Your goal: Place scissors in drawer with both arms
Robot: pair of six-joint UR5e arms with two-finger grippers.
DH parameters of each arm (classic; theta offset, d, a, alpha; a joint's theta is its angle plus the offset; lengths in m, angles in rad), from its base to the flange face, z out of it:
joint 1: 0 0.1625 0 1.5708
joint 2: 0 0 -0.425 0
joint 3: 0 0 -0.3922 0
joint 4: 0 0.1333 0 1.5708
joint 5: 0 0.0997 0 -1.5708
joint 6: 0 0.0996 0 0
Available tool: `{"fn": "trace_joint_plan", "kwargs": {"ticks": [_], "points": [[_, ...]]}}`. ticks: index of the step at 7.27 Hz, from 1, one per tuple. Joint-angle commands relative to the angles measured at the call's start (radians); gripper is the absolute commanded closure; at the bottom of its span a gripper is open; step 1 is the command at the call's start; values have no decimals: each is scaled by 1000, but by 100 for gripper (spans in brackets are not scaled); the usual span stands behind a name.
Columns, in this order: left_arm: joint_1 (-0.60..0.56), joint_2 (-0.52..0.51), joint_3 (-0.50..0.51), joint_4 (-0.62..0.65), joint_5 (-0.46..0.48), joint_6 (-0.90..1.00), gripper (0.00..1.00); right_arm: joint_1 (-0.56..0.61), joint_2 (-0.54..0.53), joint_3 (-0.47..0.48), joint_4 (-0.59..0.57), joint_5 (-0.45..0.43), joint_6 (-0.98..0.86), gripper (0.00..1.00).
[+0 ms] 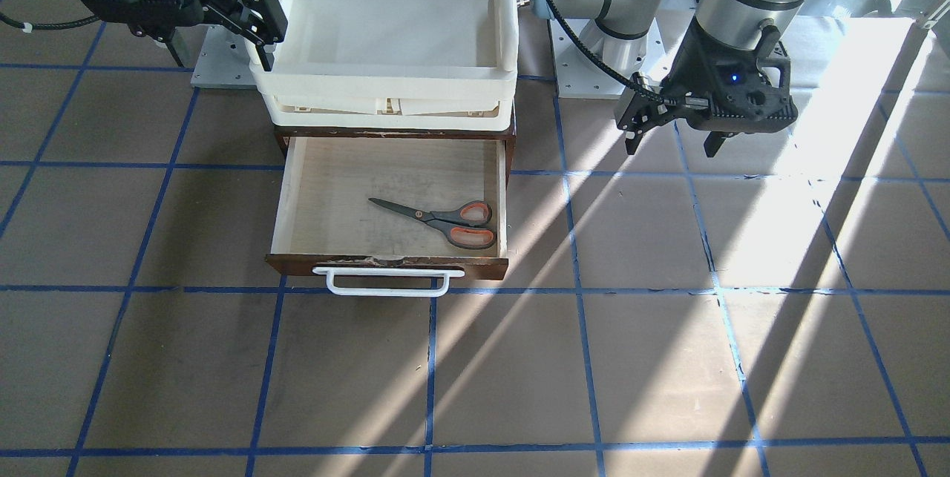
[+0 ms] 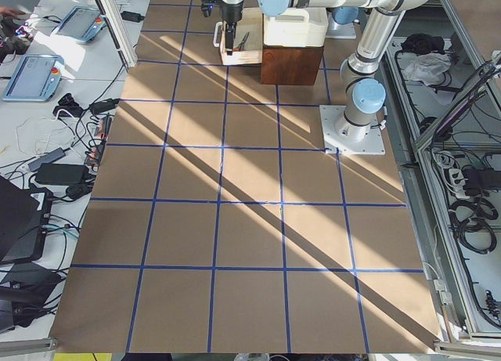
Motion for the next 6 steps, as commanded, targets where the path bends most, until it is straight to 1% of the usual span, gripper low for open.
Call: {"fn": "trace_joint_plan", "kwargs": {"ticks": [1, 2, 3, 6], "points": [[-1, 35, -1, -42, -8, -28, 0, -7, 3, -5, 3, 2, 7, 0], [-2, 38, -1, -41, -10, -28, 0, -7, 3, -3, 4, 4, 7, 0], [-2, 50, -1, -42, -37, -28, 0, -7, 3, -3, 6, 4, 7, 0], [-2, 54, -16, -47, -28, -25, 0, -6, 3, -3, 6, 5, 7, 0]]}}
